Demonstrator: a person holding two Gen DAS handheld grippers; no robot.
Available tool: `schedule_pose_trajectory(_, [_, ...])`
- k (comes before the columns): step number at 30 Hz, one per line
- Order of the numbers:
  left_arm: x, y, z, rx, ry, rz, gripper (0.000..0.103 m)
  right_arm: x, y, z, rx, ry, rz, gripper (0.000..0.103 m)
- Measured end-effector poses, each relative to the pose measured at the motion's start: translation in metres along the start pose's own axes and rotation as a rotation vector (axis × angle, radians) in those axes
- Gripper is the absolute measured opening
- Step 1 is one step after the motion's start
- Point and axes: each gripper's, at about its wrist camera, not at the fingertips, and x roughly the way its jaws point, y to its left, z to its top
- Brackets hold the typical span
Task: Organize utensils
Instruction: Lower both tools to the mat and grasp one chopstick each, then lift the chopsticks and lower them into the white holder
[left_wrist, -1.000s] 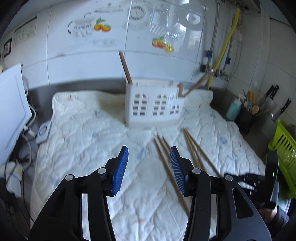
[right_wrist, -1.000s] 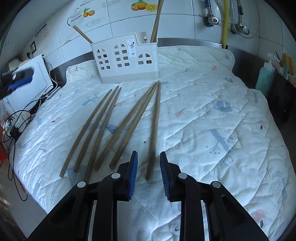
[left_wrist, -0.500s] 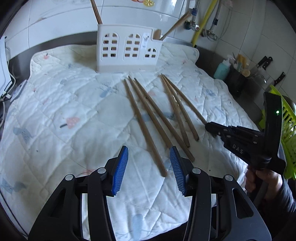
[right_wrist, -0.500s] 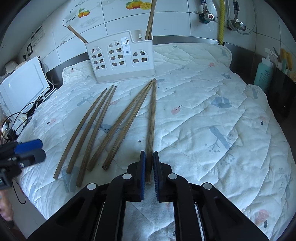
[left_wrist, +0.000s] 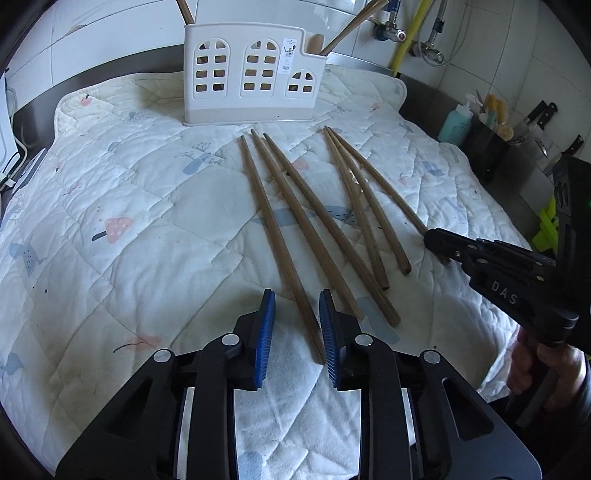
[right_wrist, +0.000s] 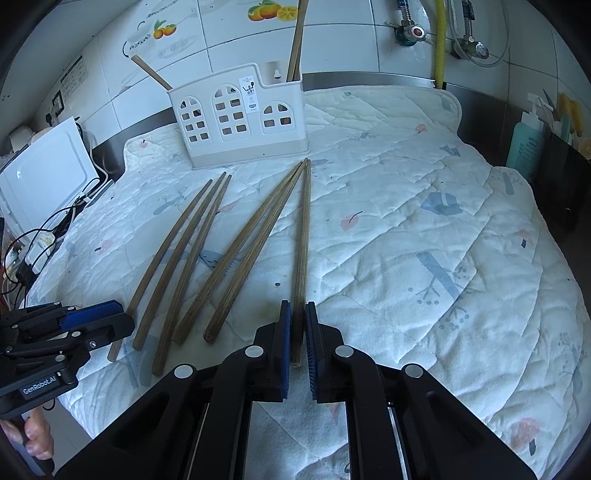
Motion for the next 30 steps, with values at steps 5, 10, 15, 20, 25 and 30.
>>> schedule_pose_trajectory(5, [0.001, -0.003, 0.0, 0.028, -0.009, 0.051, 0.019, 0.001, 0.0, 0.0, 0.006, 0.0, 0.001, 0.008])
schedule_pose_trajectory(10, [0.002, 0.0, 0.003, 0.011, -0.012, 0.085, 0.019, 0.0, 0.0, 0.001, 0.009, -0.001, 0.002, 0.008])
schedule_pose_trajectory(15, [0.006, -0.006, 0.004, 0.036, -0.009, 0.089, 0.019, 0.003, 0.0, 0.001, 0.019, -0.001, 0.004, 0.008])
schedule_pose_trajectory(20, [0.007, -0.005, 0.008, 0.039, -0.004, 0.095, 0.009, 0.004, -0.001, 0.003, 0.023, -0.005, 0.004, 0.008])
schedule_pose_trajectory(25, [0.004, 0.009, 0.011, 0.012, 0.002, 0.075, 0.007, -0.005, 0.0, 0.006, 0.01, -0.03, -0.004, 0.008])
schedule_pose_trajectory(30, [-0.007, 0.021, 0.015, -0.003, -0.029, 0.073, 0.005, -0.028, 0.001, 0.014, -0.01, -0.085, -0.02, 0.007])
